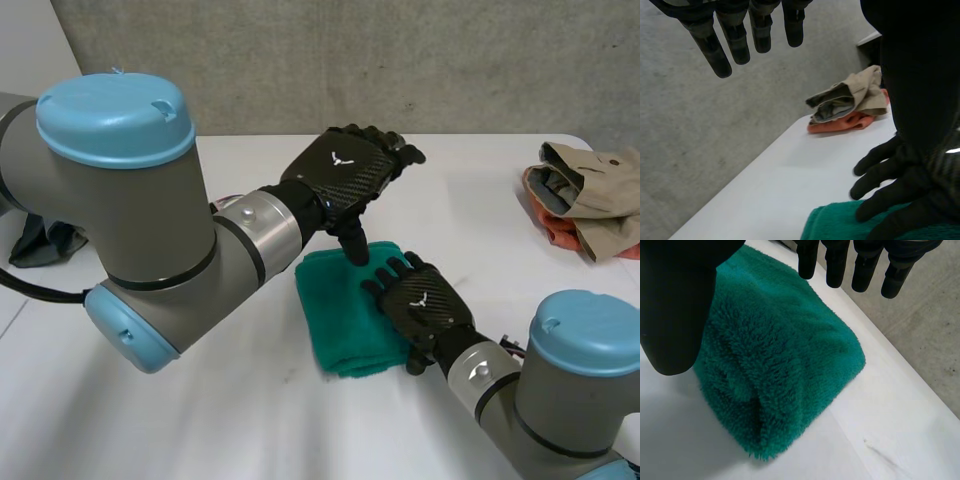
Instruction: Fold the laundry.
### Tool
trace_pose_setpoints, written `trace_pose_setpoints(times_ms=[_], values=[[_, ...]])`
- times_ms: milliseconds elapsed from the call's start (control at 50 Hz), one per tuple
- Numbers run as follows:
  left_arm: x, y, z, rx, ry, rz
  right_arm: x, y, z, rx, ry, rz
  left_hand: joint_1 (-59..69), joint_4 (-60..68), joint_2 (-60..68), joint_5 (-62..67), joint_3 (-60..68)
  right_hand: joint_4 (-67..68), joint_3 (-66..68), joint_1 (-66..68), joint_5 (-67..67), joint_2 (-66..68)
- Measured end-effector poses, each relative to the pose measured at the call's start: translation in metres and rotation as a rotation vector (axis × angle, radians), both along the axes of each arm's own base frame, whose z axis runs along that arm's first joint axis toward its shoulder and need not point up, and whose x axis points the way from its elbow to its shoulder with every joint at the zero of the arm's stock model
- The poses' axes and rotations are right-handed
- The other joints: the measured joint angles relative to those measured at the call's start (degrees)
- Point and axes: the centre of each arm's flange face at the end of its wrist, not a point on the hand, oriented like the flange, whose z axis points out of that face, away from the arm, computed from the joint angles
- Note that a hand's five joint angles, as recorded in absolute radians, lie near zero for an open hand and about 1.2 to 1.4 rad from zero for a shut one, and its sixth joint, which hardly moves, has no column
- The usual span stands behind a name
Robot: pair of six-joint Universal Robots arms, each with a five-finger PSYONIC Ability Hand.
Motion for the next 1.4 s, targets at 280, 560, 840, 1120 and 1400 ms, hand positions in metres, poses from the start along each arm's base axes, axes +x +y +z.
trace_pose_setpoints(times_ms=[280, 560, 840, 1120, 1400], values=[[0.0, 0.001, -0.006, 0.022, -0.016, -0.009, 0.014, -0.022, -0.017, -0.052, -0.017, 0.013, 0.0, 0.0, 0.0, 0.0, 0.0, 14.89, 14.75, 14.26, 11.75, 14.54], [0.001, 0.0, -0.008, 0.028, -0.019, -0.003, 0.015, -0.031, -0.014, -0.083, -0.004, 0.004, 0.0, 0.0, 0.0, 0.0, 0.0, 7.2, 7.46, 7.05, 5.0, 7.87], [0.001, 0.0, -0.012, 0.039, -0.024, -0.004, 0.01, -0.025, -0.02, -0.011, 0.032, 0.007, 0.0, 0.0, 0.0, 0.0, 0.0, 6.52, 6.28, 6.64, 4.18, 7.16], [0.001, 0.0, -0.012, 0.039, -0.025, -0.004, 0.021, -0.04, -0.018, -0.053, 0.011, 0.011, 0.0, 0.0, 0.0, 0.0, 0.0, 19.52, 19.5, 19.54, 16.74, 19.91], [0.007, -0.006, -0.011, 0.038, -0.023, 0.017, 0.039, -0.077, 0.009, -0.2, -0.089, -0.006, 0.0, 0.0, 0.0, 0.0, 0.0, 56.16, 54.01, 46.23, 50.25, 53.92]])
